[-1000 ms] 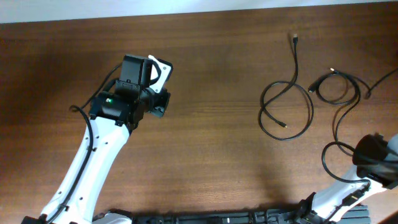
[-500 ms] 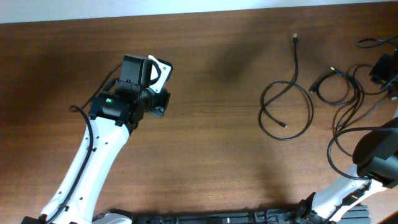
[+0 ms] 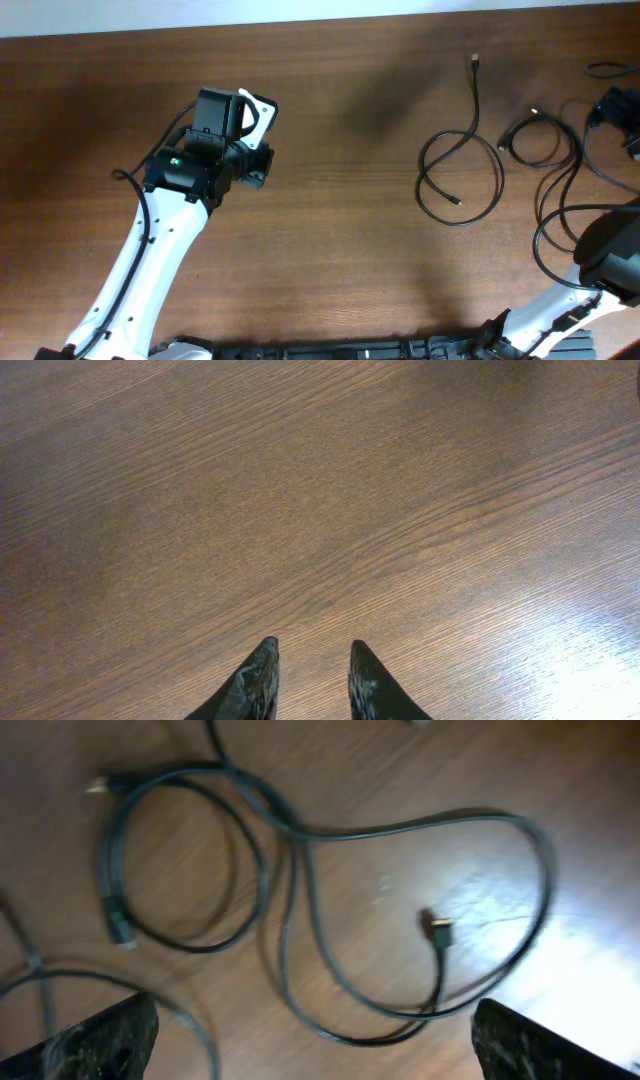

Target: Untangle cables

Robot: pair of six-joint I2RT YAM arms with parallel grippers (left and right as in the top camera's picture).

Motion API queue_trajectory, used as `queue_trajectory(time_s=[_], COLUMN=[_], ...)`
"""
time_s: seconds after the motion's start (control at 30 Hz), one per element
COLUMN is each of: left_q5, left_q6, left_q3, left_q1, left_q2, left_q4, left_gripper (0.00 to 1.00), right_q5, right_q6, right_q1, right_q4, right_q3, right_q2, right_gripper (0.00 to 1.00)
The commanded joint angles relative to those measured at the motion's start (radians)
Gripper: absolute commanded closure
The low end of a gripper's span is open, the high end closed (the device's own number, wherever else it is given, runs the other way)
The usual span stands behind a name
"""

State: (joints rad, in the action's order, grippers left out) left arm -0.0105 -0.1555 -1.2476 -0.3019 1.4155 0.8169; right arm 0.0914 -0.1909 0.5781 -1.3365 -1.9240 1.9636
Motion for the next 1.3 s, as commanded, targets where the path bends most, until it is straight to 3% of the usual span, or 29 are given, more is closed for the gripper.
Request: queue_trajectory(time_s=[0.0, 0.13, 0.4, 0.63, 0.73, 0.8, 0.93, 1.27], left_q5=[-0.005, -0.005, -0.011, -0.011, -0.011, -0.012, -0.012, -0.012], left_q6=[0.013, 0.013, 0.013, 0.013, 0.013, 0.013, 0.013, 0.013], left_q3=[-0.011, -0.011, -0.011, -0.011, -0.011, -0.011, -0.011, -0.011], left_q1=[-0.001, -0.001, -0.001, -0.001, -0.001, -0.001, -0.001, -0.001], left_q2=[-0.017, -0.017, -0.017, -0.017, -0.017, -0.017, -0.017, -0.017], left_q4=[0.000, 0.000, 0.000, 0.000, 0.000, 0.003, 0.008, 0.008], left_gripper=[0.76, 0.76, 0.76, 0.76, 0.76, 0.77, 0.78, 0.78], right_q5=[-0.183, -0.325, -0.320, -0.278, -0.246, -0.056, -0.012, -0.010], right_q6=[0.002, 0.072, 0.208, 0.212, 0.142, -0.035, -0.194, -0.353], right_q1=[-0.002, -0.028, -0.210, -0.383, -0.456, -0.501, -0.531, -0.546], right_q4=[-0.010, -0.018, -0.034, 0.159, 0.343, 0.472, 0.613, 0.736], right_q3=[0.005, 0.006, 0.048, 0.234, 0.356, 0.444, 0.531, 0.593], right_q2=[-0.008, -0.008, -0.008, -0.008, -0.008, -0.008, -0.008, 0.033], right_gripper=[0.00, 0.00, 0.00, 0.08, 0.11, 0.10, 0.10, 0.11])
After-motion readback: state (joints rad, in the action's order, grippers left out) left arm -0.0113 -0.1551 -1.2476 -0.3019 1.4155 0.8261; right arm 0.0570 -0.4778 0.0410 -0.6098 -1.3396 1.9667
